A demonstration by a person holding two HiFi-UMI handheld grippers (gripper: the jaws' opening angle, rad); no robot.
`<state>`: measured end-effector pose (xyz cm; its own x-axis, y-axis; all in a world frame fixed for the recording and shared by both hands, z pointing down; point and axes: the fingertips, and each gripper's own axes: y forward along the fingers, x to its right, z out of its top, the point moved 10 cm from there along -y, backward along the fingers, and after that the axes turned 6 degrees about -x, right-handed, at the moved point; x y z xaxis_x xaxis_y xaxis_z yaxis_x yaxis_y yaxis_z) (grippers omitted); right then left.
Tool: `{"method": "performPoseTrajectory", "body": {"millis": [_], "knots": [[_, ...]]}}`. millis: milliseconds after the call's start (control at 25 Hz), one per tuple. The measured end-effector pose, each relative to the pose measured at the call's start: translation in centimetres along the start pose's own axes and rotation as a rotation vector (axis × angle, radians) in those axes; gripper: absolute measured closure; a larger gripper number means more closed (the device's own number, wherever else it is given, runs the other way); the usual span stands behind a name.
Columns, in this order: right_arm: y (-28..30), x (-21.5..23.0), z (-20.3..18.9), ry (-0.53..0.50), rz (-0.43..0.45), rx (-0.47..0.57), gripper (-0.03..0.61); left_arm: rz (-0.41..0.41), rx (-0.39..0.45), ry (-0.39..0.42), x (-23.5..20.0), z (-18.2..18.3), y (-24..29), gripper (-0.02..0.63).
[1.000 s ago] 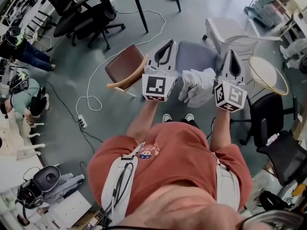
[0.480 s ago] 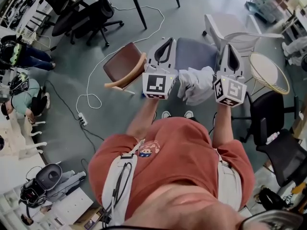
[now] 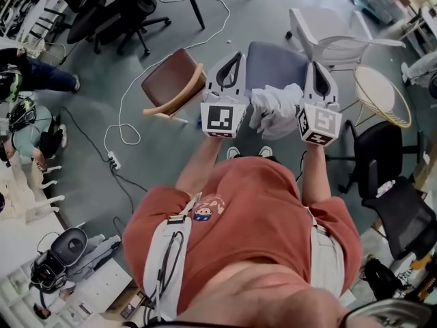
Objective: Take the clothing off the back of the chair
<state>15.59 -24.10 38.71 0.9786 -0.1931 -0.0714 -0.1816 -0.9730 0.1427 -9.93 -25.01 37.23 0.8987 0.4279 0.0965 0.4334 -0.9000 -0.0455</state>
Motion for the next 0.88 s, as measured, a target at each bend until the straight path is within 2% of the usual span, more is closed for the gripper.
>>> {"method": "performPoseTrajectory", "body": {"millis": [120, 320, 640, 720, 880], "knots": [[0.3, -0.9, -2.0, 0.0, 0.036, -0.066, 0.554, -0.007, -0.01, -0.006, 0.3, -1.4, -0.7, 0.6], [1.2, -2.0, -5.8, -0.017, 0.079, -0.176, 0.554, -0.047, -0.108, -0.048, 0.8, -4.0, -2.3, 0.6], [1.6, -2.7, -11.9, -0.036, 0.156, -0.365, 0.543, -0.055, -0.174, -0.089, 2.0, -7.6, -4.4, 0.6], [1.4, -2.8, -13.2, -0.048, 0.205, -0.419, 0.486, -0.057, -0.182, -0.095, 2.3, -8.3, -4.7, 0.6], [0.9, -3.5, -15.1, -0.138, 0.309, -0.51, 0.37, -0.061, -0.112, -0.1, 2.5, -8.9, -4.7, 0.6]]}}
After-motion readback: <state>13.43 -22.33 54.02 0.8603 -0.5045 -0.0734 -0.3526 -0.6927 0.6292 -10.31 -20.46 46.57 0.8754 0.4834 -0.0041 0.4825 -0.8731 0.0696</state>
